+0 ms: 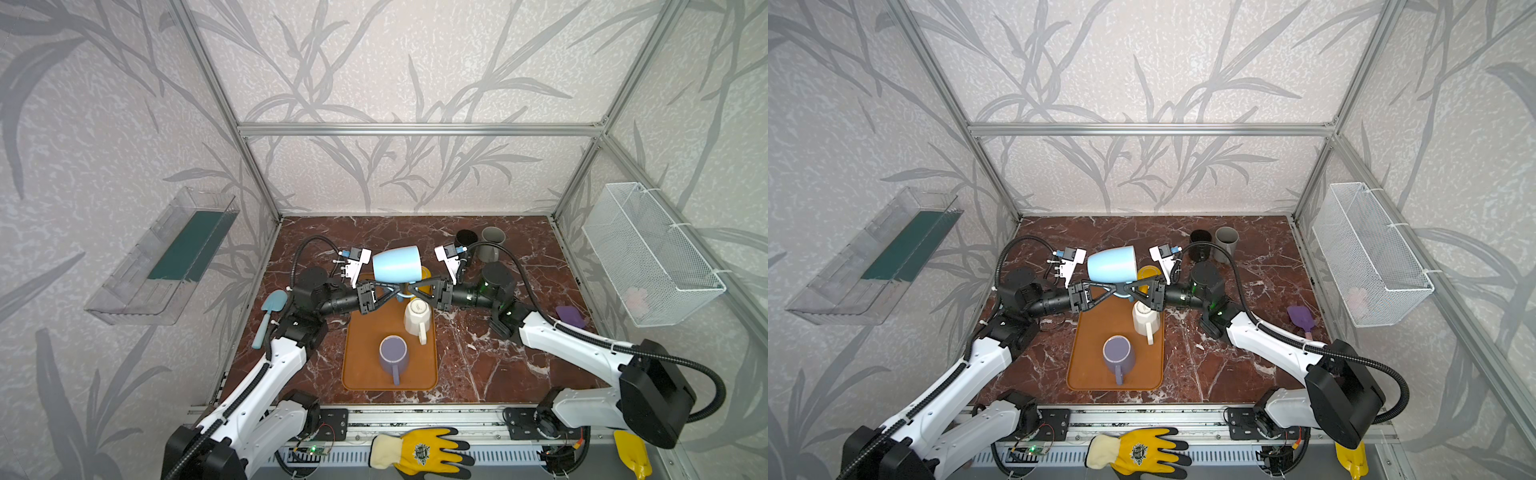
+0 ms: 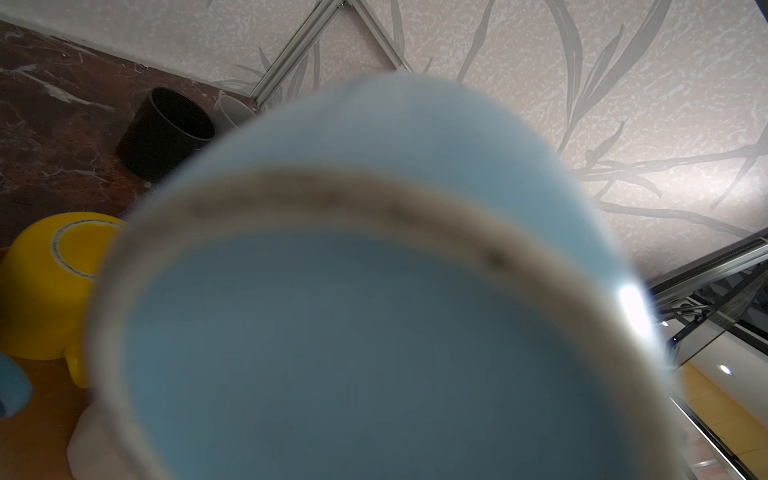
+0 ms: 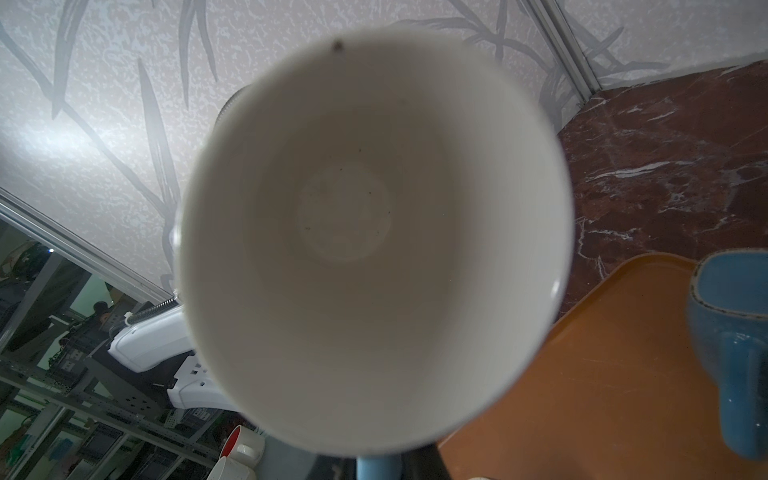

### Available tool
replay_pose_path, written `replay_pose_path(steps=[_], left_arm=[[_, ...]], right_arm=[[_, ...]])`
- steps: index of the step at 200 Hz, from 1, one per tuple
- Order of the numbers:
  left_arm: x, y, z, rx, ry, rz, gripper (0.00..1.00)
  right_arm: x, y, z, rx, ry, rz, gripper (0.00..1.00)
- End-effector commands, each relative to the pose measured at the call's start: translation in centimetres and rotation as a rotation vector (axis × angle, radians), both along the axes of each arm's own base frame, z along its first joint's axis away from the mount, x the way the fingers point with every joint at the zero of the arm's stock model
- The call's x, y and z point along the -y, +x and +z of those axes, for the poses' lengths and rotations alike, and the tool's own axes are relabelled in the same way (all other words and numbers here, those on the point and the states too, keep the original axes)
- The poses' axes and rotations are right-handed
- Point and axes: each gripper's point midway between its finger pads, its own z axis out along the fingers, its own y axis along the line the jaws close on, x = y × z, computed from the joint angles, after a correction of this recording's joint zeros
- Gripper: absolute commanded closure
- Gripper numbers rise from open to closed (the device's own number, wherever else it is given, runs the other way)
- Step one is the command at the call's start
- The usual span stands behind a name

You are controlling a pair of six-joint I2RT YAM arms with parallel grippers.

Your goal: Turn the mug right side up

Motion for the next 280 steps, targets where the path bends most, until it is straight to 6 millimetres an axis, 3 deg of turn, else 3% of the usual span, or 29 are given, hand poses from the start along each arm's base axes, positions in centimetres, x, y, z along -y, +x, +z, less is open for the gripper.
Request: replay_pose_path(steps=[1, 53, 90, 116, 162, 182, 280], left_arm=[[-0.1, -0.2, 2.6, 0.111, -0.017, -0.006, 0.85], [0.2, -0.2, 2.4, 0.103, -0.025, -0.029, 0.92], [0.3, -0.4, 2.6, 0.109, -0.044, -0.044, 0.94], [0.3, -0.7, 2.7, 0.117, -0.046, -0.049, 0.96], [0.3, -0.8, 2.8, 0.124, -0.048, -0.048, 0.96], [0.2, -0.9, 2.9, 0.128, -0.049, -0.049, 0.96], [0.3, -1.1, 3.0, 0.13, -0.06, -0.052, 0.97]], right_arm=[[0.0, -1.4, 4.0, 0.11, 0.079, 0.049, 1.0], [-0.1, -0.9, 4.4, 0.084, 0.102, 0.014, 1.0], [-0.3, -0.6, 5.2, 0.084, 0.148, -0.005, 0.79], [-0.5, -0.3, 5.0, 0.076, 0.151, -0.01, 0.76], [-0.8, 0.0, 5.2, 0.068, 0.174, -0.009, 0.75], [-1.0, 0.0, 5.5, 0.072, 0.183, -0.002, 0.81], [-1.4, 0.1, 6.3, 0.083, 0.198, 0.008, 0.79]])
